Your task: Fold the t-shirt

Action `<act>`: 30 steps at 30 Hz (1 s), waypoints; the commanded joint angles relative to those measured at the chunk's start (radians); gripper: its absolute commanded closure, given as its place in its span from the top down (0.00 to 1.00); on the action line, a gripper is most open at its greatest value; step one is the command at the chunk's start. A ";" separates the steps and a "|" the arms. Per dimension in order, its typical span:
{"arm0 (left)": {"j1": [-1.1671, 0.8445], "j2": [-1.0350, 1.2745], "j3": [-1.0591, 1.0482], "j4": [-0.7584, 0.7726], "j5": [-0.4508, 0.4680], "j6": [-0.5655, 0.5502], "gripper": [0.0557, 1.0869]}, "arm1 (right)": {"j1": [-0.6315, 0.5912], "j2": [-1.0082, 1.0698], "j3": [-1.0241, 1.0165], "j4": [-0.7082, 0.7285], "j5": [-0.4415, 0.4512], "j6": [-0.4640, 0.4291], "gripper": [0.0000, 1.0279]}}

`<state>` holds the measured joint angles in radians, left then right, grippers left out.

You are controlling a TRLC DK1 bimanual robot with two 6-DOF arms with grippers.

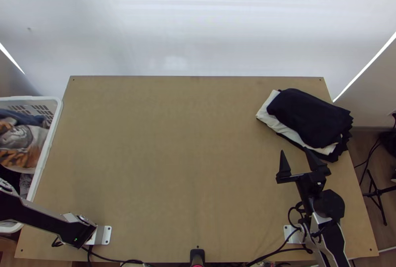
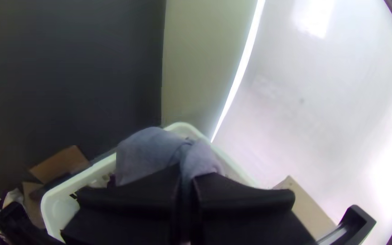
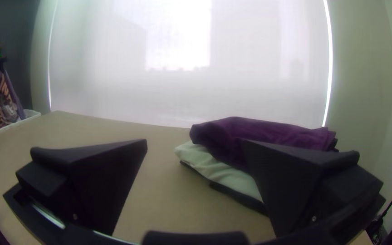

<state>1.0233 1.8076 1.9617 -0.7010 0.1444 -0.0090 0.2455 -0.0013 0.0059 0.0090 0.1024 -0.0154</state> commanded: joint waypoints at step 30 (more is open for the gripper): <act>-0.443 -0.323 0.264 -0.118 0.133 -0.299 0.03 | 0.000 0.000 0.000 0.000 0.000 -0.001 0.96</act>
<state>0.8223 1.5475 2.0308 -0.8139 0.2817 -0.1516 0.2451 -0.0013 0.0059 0.0090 0.1024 -0.0189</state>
